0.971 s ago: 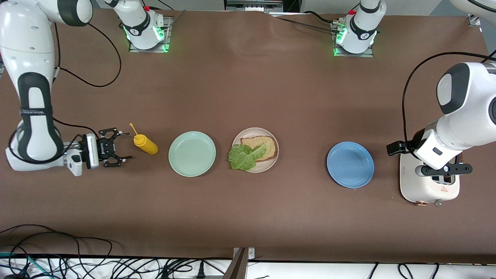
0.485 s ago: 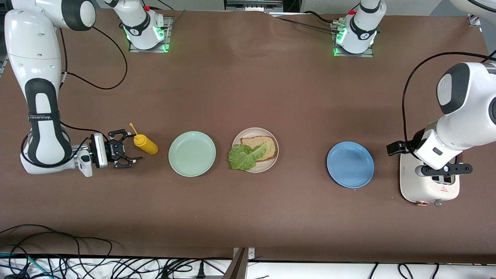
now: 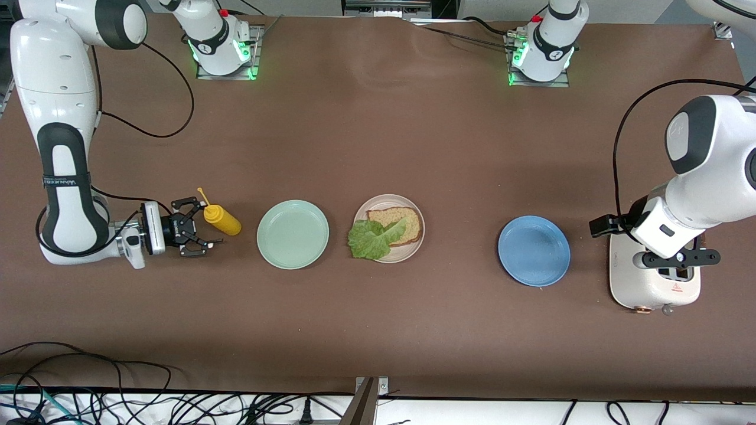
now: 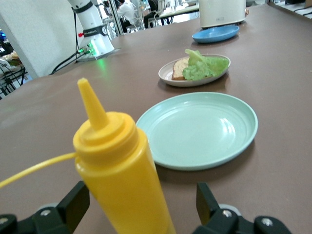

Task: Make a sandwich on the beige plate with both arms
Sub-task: 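Lift the mustard bottle and carry it over the beige plate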

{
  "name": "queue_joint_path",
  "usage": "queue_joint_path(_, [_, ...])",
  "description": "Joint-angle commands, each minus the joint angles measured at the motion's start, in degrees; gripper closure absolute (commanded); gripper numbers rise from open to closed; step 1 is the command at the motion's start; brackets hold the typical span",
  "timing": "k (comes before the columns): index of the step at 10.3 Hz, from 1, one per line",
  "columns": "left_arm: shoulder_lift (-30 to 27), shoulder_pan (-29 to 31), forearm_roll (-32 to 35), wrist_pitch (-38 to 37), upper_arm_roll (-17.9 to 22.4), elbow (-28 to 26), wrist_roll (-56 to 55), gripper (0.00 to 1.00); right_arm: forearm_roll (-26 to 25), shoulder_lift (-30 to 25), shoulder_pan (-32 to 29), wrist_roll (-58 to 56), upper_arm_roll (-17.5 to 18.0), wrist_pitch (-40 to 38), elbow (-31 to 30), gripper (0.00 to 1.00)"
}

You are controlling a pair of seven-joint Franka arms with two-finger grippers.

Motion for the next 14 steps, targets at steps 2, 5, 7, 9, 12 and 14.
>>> queue_joint_path(2, [0.4,0.4,-0.7,-1.0,0.0,1.2,0.9,0.0,3.7,1.9,-0.7,-8.3,0.6,-2.3,-0.1,0.56])
queue_joint_path(5, [0.4,0.4,-0.7,-1.0,0.0,1.2,0.9,0.0,3.7,2.0,-0.6,-7.1,0.6,-2.6,0.5,0.96])
queue_joint_path(7, [0.4,0.4,-0.7,-1.0,0.0,1.2,0.9,0.0,3.7,1.6,-0.5,-6.3,0.6,-2.8,0.9,1.0])
queue_joint_path(9, [0.4,0.4,-0.7,-1.0,0.0,1.2,0.9,0.0,3.5,1.2,0.1,1.4,0.7,-2.3,2.0,1.0])
queue_joint_path(12, [0.4,0.4,-0.7,-1.0,0.0,1.2,0.8,0.0,1.2,0.8,3.8,14.4,0.3,1.2,6.9,1.0])
queue_joint_path(14, [0.4,0.4,-0.7,-1.0,0.0,1.2,0.8,0.0,-4.2,0.5,7.3,25.9,0.4,5.9,11.3,1.0])
